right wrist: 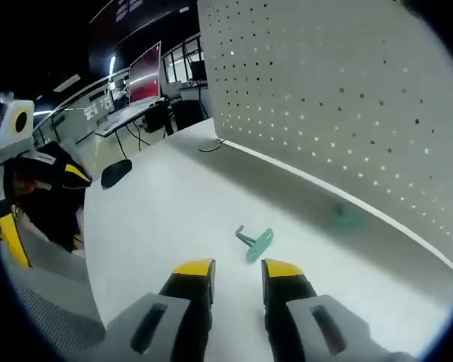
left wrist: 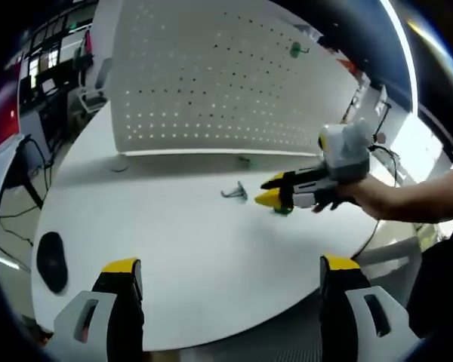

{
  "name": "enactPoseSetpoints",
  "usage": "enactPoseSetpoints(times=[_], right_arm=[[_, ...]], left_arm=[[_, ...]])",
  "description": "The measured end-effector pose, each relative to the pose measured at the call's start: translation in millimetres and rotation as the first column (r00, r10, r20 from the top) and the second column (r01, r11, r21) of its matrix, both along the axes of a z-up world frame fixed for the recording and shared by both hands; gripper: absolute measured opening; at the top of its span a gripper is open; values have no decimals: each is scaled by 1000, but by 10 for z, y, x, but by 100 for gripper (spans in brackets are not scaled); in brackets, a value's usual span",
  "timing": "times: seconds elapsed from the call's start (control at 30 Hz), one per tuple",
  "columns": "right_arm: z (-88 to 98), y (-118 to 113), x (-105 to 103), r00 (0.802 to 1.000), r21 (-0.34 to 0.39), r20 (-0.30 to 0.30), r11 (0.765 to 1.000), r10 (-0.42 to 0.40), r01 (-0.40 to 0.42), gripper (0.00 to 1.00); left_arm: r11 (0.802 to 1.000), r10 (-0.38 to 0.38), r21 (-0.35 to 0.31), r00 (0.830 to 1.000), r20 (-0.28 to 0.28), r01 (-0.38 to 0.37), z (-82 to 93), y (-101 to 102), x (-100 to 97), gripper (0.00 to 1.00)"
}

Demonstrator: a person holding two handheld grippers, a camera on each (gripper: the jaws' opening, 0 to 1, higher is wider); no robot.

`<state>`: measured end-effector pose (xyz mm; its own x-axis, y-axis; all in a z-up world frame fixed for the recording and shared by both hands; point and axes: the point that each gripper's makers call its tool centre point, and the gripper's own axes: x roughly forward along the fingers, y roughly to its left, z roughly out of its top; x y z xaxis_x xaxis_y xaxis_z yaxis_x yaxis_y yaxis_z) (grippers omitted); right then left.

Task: Insert the hook assembly into the mounting plate slot until the hook locks in place.

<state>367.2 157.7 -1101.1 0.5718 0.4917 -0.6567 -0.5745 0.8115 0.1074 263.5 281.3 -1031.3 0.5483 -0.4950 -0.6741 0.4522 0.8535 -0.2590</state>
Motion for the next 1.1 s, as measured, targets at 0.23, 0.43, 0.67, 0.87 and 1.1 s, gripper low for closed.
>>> enactPoseSetpoints(times=[0.23,0.43,0.67,0.87,1.1], right_arm=[[-160,36,159,999,-34,-16,998,-44,43,19],[-311,3,225,997,-63,-46,996,-64,61,16],[-335,-43,276,998,-103,-15,993,-67,65,9],[-337,-122,304,997,-119,2,990,-73,73,1],[-287,-159,306,996,-86,6,992,-92,92,0]], left_arm=[[1000,5,-7,1000,-10,-5,-33,0,29,99],[1000,15,-7,1000,-19,-15,-69,36,35,99],[1000,26,-9,999,-21,-26,-68,60,46,98],[1000,27,-11,999,-24,-27,-72,47,34,98],[1000,22,-10,1000,-23,-22,-62,32,31,98]])
